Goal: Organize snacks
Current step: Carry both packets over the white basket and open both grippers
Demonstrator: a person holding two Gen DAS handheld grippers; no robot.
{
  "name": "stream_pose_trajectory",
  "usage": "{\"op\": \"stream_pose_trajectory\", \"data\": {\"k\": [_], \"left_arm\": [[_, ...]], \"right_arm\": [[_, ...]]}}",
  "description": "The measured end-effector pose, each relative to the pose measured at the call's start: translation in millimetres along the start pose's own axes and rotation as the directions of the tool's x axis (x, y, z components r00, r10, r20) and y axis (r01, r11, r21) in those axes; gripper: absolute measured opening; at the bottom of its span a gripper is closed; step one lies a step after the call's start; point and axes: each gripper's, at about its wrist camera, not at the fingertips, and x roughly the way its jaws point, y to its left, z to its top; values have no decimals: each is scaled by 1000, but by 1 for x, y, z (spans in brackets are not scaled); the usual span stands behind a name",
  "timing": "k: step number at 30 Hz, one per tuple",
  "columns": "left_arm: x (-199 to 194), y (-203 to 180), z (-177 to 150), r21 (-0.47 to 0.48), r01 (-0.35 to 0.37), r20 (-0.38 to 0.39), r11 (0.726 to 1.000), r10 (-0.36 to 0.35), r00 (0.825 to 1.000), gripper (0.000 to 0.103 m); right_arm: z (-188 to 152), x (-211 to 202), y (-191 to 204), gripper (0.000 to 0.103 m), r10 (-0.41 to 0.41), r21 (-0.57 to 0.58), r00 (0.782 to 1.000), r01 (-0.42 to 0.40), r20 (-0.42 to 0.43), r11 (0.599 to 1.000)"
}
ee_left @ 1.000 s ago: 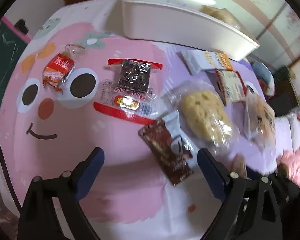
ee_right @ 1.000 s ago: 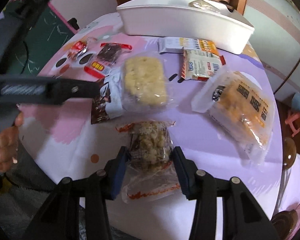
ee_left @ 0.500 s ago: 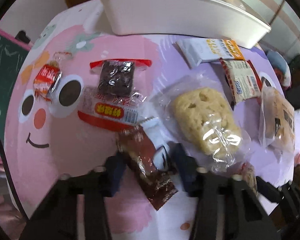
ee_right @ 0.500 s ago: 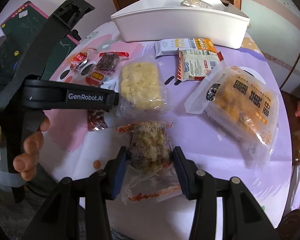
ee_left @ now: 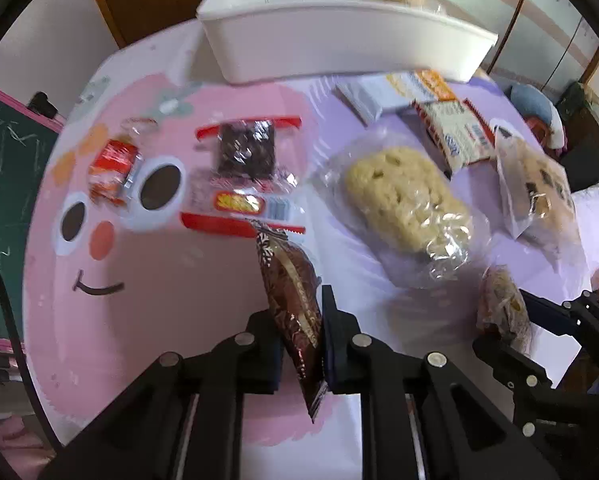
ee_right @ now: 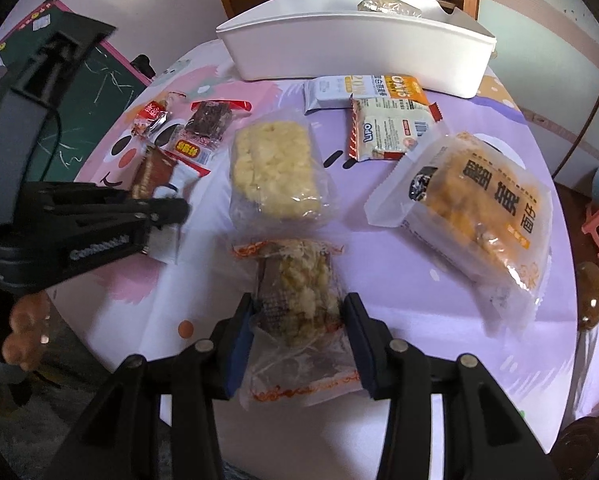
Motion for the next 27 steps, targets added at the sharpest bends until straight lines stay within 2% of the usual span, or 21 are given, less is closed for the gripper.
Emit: {"op": "stream_pose_trajectory", "data": {"k": [5,10,14,17,21,27], "left_arm": [[-27,3,1,19,-35,89,999,33,995,13],[-60,8,13,39,-53,189,998,45,981,13],[-80,11,30,37,-50,236,998,39,971,13],[-98,12,48,35,-48,277,998,36,960,13],[-125,16,84,36,-54,358,998,38,933,13],[-154,13,151,32,-109,483,993,80,872,13]], "right_arm": [[4,-10,3,44,24,5,999,-24,25,1000],[19,-36,7,44,32,-12,994,-31,100,999],[44,-64,8,44,7,-28,981,-2,196,1000],[74,-88,5,44,-30,-13,959,35,283,999],[117,-109,-6,44,-103,32,924,98,369,995],[179,-125,-30,44,-159,131,880,111,448,985]]}}
